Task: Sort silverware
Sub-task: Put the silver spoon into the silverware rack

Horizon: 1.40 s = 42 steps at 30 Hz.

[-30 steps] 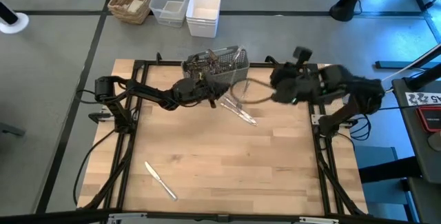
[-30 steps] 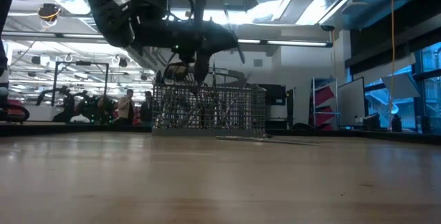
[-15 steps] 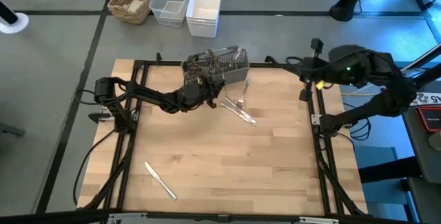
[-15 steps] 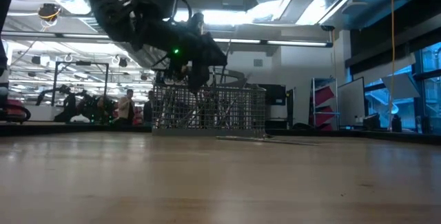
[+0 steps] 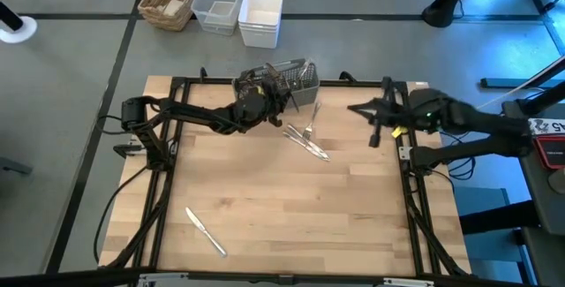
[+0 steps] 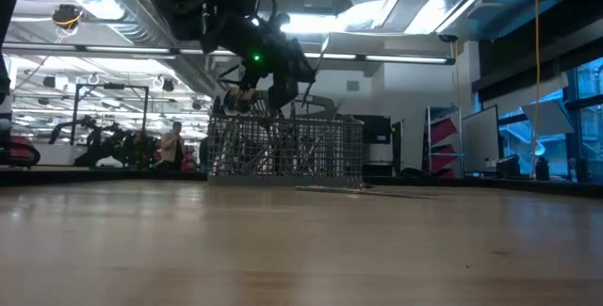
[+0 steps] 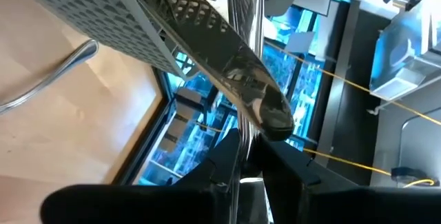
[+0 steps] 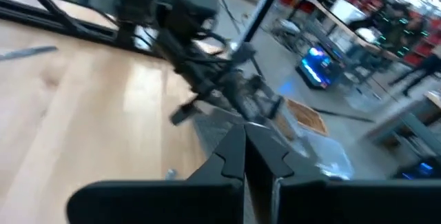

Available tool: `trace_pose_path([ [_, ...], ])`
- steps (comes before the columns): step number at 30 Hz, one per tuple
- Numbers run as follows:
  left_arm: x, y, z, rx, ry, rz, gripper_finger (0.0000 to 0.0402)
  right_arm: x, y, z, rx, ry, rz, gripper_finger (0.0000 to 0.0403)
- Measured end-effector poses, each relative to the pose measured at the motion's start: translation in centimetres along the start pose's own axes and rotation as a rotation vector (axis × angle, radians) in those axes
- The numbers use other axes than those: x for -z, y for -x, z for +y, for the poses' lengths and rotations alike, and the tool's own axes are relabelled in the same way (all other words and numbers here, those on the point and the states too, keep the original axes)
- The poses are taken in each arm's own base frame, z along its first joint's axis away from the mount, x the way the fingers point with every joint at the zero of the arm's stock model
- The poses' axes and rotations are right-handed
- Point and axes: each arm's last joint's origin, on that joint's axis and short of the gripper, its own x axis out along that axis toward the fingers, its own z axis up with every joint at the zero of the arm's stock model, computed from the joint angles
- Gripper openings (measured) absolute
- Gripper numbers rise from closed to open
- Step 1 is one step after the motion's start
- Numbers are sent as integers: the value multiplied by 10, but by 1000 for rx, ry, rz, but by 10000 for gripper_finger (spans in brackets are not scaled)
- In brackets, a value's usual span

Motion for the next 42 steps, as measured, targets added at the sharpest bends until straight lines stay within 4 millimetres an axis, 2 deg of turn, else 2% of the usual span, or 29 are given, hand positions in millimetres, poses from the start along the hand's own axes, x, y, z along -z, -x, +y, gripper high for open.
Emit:
trace_pose_path([
  [6,3,-1,-6,32,6,-81,44,41,-20,8,39,-117,-155,5],
  [12,2,-1,-4,17,-9,-99,44,89,-43,14,113,-232,-117,5],
  [18,2,-1,-4,19,-8,-101,44,131,-56,23,72,-359,-119,5],
  [23,2,-1,-4,20,-12,-101,44,160,-58,36,-42,-464,-318,5],
  [27,2,-1,-4,20,-15,-101,44,185,-54,47,-58,-561,-388,5],
  [35,2,-1,-5,24,-11,-99,44,222,-50,64,-86,-609,-313,5],
  [42,3,-1,-5,31,-3,-95,44,242,-54,69,39,-563,-74,5],
])
